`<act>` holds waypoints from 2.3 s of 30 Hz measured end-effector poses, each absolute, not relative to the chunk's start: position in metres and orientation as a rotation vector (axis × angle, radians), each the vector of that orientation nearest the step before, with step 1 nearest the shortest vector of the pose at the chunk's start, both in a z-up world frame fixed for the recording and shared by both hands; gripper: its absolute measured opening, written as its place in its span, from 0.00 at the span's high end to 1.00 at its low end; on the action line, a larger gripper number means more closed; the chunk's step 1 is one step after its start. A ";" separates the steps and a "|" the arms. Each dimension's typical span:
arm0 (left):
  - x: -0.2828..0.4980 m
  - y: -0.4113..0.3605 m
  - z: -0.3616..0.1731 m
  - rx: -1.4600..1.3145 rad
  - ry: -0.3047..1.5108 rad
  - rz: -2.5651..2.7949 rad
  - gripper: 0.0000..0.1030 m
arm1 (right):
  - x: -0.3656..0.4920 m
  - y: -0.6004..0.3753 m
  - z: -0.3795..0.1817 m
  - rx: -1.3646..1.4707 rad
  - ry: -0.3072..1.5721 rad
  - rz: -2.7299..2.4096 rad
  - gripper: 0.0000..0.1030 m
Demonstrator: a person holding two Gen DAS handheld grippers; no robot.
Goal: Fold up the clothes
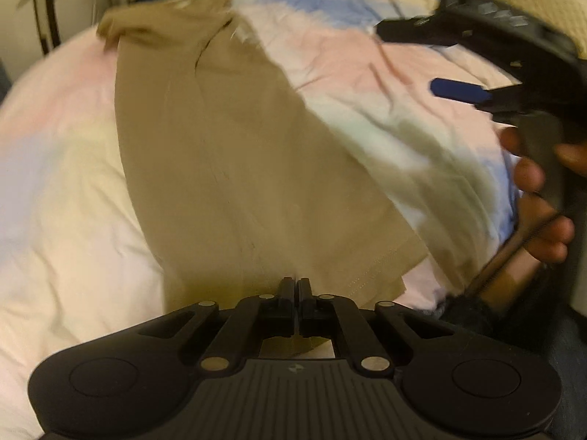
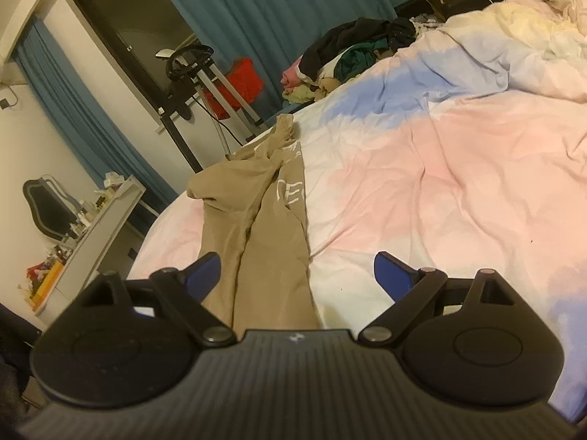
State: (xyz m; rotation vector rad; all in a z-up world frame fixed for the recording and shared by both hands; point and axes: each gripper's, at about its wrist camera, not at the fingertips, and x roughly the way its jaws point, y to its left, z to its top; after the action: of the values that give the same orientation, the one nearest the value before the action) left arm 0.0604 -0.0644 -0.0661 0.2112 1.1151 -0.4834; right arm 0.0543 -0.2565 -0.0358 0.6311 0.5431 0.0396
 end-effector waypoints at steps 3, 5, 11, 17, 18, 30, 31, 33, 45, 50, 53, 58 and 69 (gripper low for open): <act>0.076 -0.058 -0.060 0.121 1.093 -0.460 0.65 | 0.053 -0.258 -0.035 0.631 0.537 0.036 0.11; 0.087 -0.054 -0.050 0.060 1.037 -0.431 0.42 | 0.053 -0.259 -0.034 0.623 0.523 0.028 0.11; 0.120 -0.044 -0.017 -0.107 0.797 -0.355 0.22 | 0.066 -0.259 -0.029 0.600 0.465 0.033 0.11; 0.134 -0.034 -0.030 -0.148 0.682 -0.296 0.21 | 0.131 -0.263 -0.022 0.575 0.471 0.133 0.11; 0.134 -0.034 -0.035 -0.135 0.665 -0.283 0.21 | 0.148 -0.261 -0.020 0.562 0.463 0.155 0.11; 0.183 0.001 -0.092 -0.277 0.602 -0.190 0.20 | 0.399 -0.161 -0.039 0.334 0.571 0.265 0.18; 0.187 0.006 -0.097 -0.296 0.606 -0.192 0.20 | 0.415 -0.155 -0.042 0.319 0.571 0.263 0.18; 0.195 0.017 -0.106 -0.337 0.614 -0.190 0.20 | 0.442 -0.144 -0.049 0.317 0.565 0.259 0.19; 0.202 0.055 -0.120 -0.541 0.644 -0.150 0.26 | 0.457 -0.107 -0.074 0.258 0.501 0.255 0.94; 0.192 0.056 -0.114 -0.509 0.649 -0.128 0.26 | 0.434 -0.121 -0.046 0.267 0.318 0.004 0.95; 0.191 0.060 -0.116 -0.497 0.660 -0.098 0.26 | 0.442 -0.135 -0.046 0.251 0.326 -0.125 0.95; 0.186 0.059 -0.116 -0.446 0.671 -0.073 0.26 | 0.454 -0.162 -0.058 0.330 0.382 -0.248 0.92; 0.187 0.043 -0.106 -0.301 0.631 -0.079 0.26 | 0.349 -0.162 -0.027 0.298 0.403 -0.072 0.25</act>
State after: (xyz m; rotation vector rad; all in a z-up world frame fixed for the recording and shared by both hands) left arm 0.1868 0.0428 -0.1057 -0.3006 0.6309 -0.0791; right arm 0.3487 -0.1624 -0.0267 0.2981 0.4034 -0.0715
